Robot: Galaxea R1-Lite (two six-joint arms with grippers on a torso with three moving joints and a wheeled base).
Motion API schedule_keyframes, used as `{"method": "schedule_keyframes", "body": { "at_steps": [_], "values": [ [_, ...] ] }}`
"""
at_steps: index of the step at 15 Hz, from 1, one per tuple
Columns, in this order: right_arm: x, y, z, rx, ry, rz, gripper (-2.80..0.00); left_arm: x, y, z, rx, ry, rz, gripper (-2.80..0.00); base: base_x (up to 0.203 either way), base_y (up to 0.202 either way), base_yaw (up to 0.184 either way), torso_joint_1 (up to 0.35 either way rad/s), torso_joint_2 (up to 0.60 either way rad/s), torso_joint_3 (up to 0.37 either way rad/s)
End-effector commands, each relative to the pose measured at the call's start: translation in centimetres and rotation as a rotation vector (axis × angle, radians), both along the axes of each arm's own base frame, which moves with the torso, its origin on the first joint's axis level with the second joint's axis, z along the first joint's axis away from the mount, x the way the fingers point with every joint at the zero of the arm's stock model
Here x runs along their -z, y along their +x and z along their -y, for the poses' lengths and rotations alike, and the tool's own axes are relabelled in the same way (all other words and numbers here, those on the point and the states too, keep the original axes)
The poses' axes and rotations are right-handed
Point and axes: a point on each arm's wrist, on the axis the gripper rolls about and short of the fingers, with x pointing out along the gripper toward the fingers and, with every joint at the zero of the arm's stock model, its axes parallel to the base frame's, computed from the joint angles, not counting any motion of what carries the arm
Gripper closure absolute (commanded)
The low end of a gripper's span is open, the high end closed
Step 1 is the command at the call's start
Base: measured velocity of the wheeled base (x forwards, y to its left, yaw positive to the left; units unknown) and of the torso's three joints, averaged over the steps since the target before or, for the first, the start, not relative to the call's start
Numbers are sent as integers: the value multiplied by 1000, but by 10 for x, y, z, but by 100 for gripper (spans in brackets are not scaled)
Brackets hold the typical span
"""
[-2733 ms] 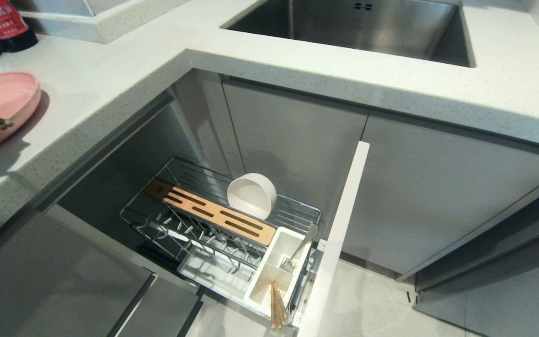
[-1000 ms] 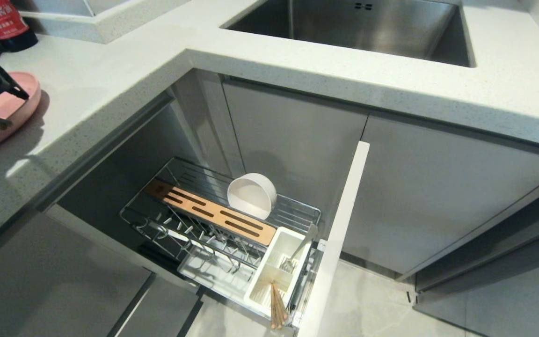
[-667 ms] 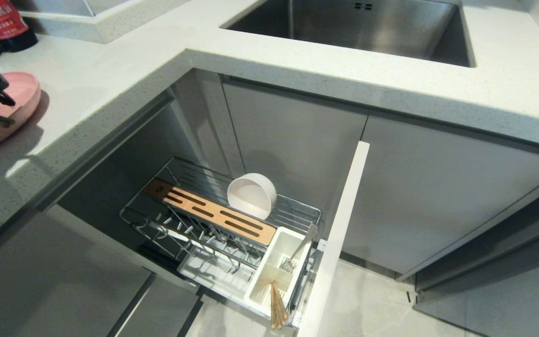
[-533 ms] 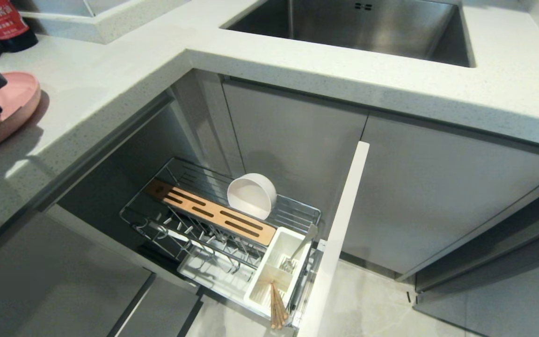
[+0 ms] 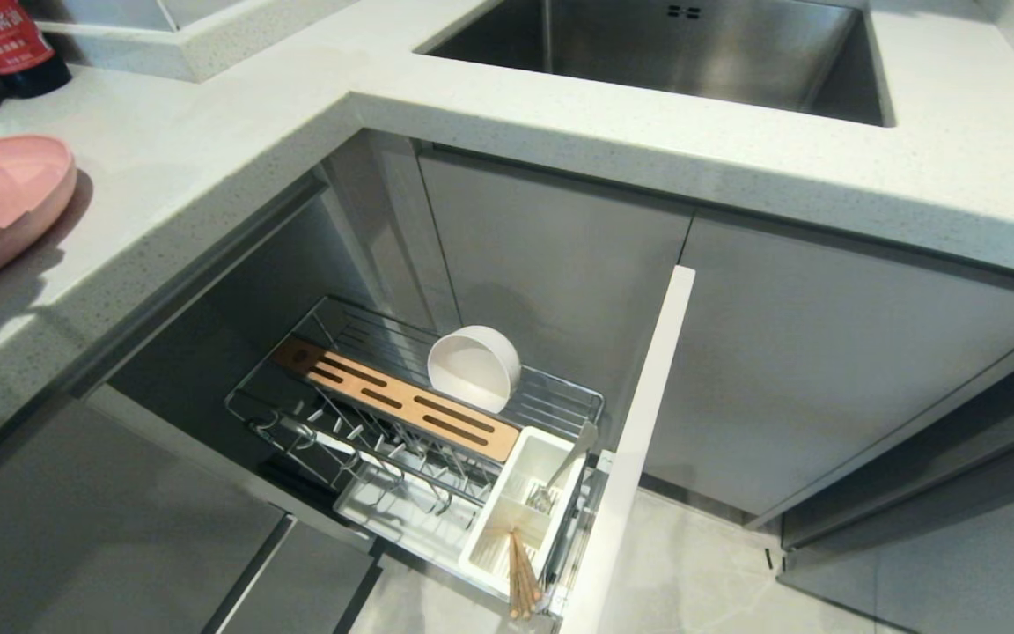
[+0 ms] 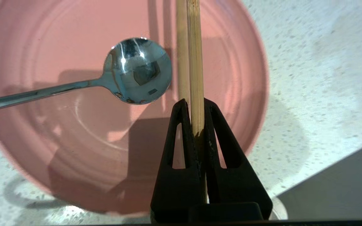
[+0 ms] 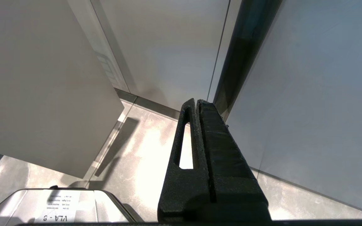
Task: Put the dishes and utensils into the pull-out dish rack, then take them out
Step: Pick up the chopsticks and place it in the cupboard
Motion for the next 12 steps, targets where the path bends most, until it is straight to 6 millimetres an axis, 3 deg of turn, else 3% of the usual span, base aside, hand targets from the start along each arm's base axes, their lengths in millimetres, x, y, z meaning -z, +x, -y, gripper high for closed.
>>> {"method": "schedule_keyframes", "body": {
  "at_steps": [1,3,8,12],
  "values": [
    [0,0,0,0,-1,0,0,-8,-16,0,-1,-5,45,0,0,0,0,0,0,0],
    [0,0,0,0,0,0,0,-16,-33,5,49,-12,100,0,0,0,0,0,0,0],
    [0,0,0,0,0,-1,0,-34,-95,31,442,-121,261,0,0,0,0,0,0,0],
    [0,0,0,0,-1,-1,0,-16,-105,47,859,-182,52,0,0,0,0,0,0,0]
  ]
}}
